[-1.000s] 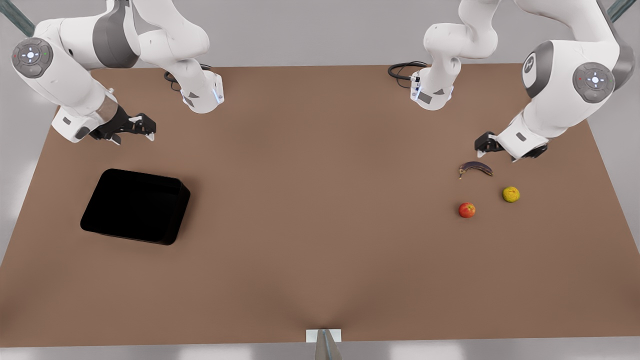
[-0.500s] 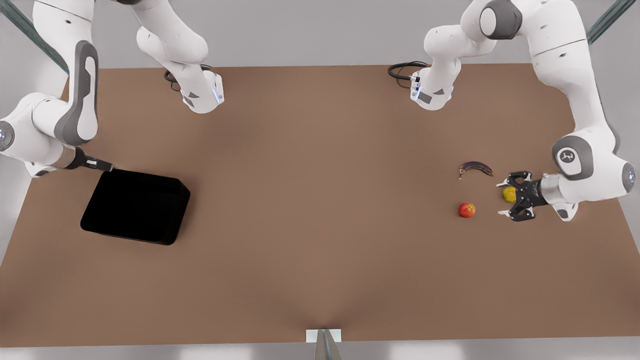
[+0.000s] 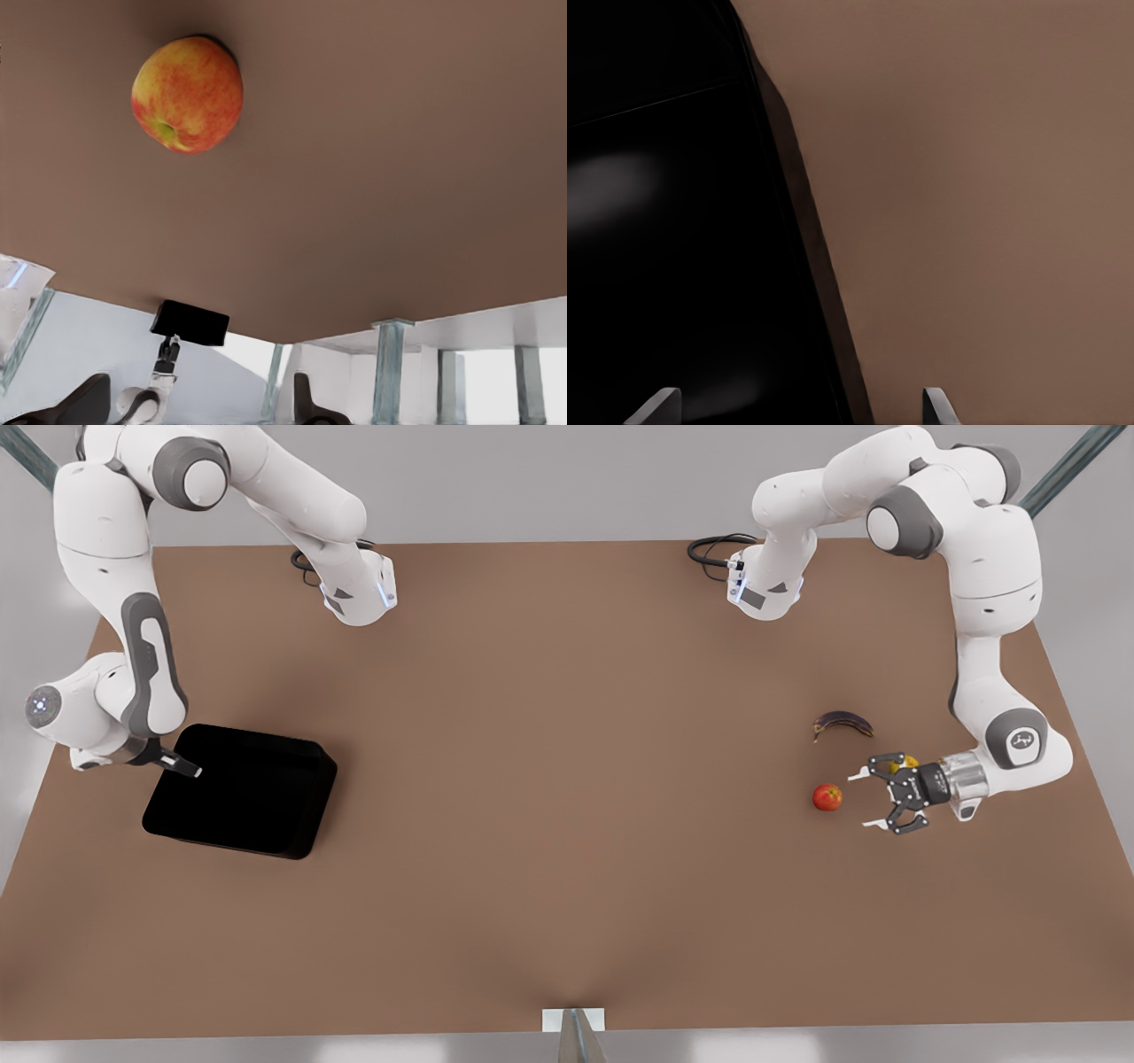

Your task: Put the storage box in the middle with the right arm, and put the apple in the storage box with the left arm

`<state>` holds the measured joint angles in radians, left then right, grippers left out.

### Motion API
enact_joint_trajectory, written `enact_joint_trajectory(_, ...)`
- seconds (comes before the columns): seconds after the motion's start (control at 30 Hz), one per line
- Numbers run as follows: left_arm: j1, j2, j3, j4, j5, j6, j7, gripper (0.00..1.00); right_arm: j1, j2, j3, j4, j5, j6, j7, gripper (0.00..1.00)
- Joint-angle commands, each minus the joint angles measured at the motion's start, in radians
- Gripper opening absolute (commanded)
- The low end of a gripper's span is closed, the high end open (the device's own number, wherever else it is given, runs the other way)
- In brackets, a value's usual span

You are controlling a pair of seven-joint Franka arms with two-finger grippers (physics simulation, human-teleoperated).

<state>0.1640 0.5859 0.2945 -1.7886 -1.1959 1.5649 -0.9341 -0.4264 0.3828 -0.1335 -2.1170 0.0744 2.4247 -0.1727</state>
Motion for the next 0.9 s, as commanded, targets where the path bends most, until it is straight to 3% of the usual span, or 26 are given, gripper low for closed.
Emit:
enact_joint_trajectory(0.0, 0.000, 0.000, 0.000, 0.002, -0.031, -0.002, 0.000, 1.00, 0.000, 0.001, 0.000, 0.000, 0.001, 0.004, -0.007, 1.00)
enact_joint_trajectory(0.23, -0.008, 0.023, -0.017, 0.026, -0.019, -0.043, 0.026, 1.00, -0.017, 0.065, 0.002, -0.003, 0.047, 0.059, -0.122, 0.98)
enact_joint_trajectory(0.27, -0.008, 0.023, -0.017, 0.026, -0.018, -0.045, 0.027, 1.00, -0.017, 0.065, 0.002, -0.005, 0.047, 0.059, -0.128, 0.79)
enact_joint_trajectory(0.3, -0.008, 0.025, -0.015, 0.026, -0.005, -0.045, 0.049, 1.00, -0.020, 0.062, 0.002, -0.005, 0.048, 0.051, -0.129, 0.46)
enact_joint_trajectory(0.33, -0.008, 0.026, -0.012, 0.025, -0.004, -0.045, 0.064, 1.00, -0.022, 0.057, 0.002, -0.005, 0.048, 0.048, -0.137, 0.25)
enact_joint_trajectory(0.37, -0.008, 0.025, -0.009, 0.022, 0.001, -0.045, 0.067, 1.00, -0.022, 0.057, 0.003, -0.005, 0.048, 0.047, -0.152, 0.21)
enact_joint_trajectory(0.47, -0.008, 0.025, -0.008, 0.012, 0.013, -0.121, 0.103, 1.00, -0.020, 0.062, 0.003, -0.005, 0.048, 0.045, -0.174, 0.21)
enact_joint_trajectory(0.67, -0.008, 0.069, -0.006, 0.008, 0.024, -0.101, 0.169, 1.00, -0.017, 0.057, 0.006, 0.045, 0.048, -0.035, -0.218, 0.21)
enact_joint_trajectory(0.87, -0.008, 0.074, 0.011, -0.020, 0.024, 0.026, 0.175, 1.00, -0.006, 0.064, 0.009, 0.046, 0.136, -0.033, -0.373, 0.21)
